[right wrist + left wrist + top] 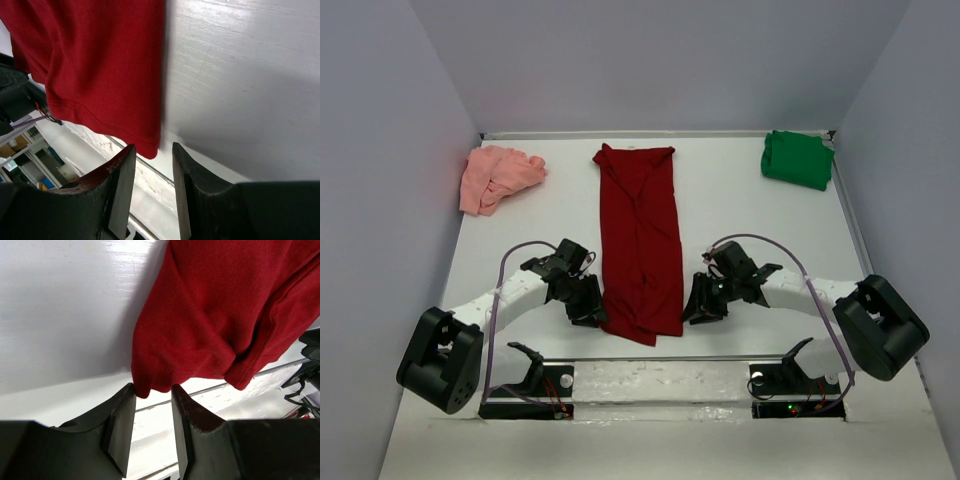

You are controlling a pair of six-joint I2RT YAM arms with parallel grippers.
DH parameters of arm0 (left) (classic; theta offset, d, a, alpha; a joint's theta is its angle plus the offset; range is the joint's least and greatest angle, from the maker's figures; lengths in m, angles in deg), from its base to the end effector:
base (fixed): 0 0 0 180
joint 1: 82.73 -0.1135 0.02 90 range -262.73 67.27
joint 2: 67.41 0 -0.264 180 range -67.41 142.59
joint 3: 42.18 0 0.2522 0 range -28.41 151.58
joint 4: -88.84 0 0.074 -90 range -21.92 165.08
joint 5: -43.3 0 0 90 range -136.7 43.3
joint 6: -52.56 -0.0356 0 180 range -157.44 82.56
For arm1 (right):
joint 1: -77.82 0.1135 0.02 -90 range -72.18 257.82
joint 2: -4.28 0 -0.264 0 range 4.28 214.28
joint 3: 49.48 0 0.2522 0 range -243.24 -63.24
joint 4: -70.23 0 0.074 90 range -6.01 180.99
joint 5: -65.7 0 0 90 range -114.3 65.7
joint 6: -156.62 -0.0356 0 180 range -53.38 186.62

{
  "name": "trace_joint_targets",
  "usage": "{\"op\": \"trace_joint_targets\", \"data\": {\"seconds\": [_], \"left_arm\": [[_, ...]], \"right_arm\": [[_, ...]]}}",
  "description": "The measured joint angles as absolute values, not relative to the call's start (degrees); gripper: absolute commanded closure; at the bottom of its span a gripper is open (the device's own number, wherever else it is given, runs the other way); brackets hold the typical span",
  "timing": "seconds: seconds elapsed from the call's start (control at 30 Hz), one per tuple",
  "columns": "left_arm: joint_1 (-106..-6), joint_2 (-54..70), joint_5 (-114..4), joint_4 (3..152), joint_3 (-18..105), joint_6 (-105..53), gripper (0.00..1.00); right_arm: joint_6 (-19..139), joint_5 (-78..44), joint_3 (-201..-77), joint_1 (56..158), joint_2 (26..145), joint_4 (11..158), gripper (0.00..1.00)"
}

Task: Fold and stack the t-shirts
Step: Grab the bottom of the folded rectangular tshirt with both arms

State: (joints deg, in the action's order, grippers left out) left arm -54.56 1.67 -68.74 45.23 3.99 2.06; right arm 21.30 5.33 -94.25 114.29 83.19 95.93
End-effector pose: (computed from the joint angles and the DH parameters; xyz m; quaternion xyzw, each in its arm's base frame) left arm 0.1706 -0.1065 0.1638 -0.0562 0.9602 -0.2667 0.0617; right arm 0.1750 0.1513 0.1403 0.0057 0.9358 0.3513 0.0285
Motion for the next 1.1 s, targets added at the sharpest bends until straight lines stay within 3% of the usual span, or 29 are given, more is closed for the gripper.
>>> {"op": "trace_joint_targets", "data": {"seconds": [0.53, 0.63, 0.73, 1.1], "left_arm": [[-54.2, 5.3, -65.2, 44.1, 5.0, 3.3, 0.57], [-54.2, 5.7, -64.7, 44.1, 5.0, 3.5, 0.7], [-54.0, 5.7, -64.6, 44.2, 5.0, 3.5, 1.0], [-53.5, 5.4, -64.7, 44.5, 5.0, 3.8, 1.0]], "right_arm": [[21.3, 4.7, -94.4, 114.3, 75.3, 99.1, 0.59], [21.3, 4.6, -94.6, 114.3, 74.5, 99.9, 0.59], [21.3, 4.6, -94.6, 114.3, 74.4, 100.2, 0.59], [21.3, 4.5, -94.5, 114.3, 74.4, 100.4, 0.57]]}}
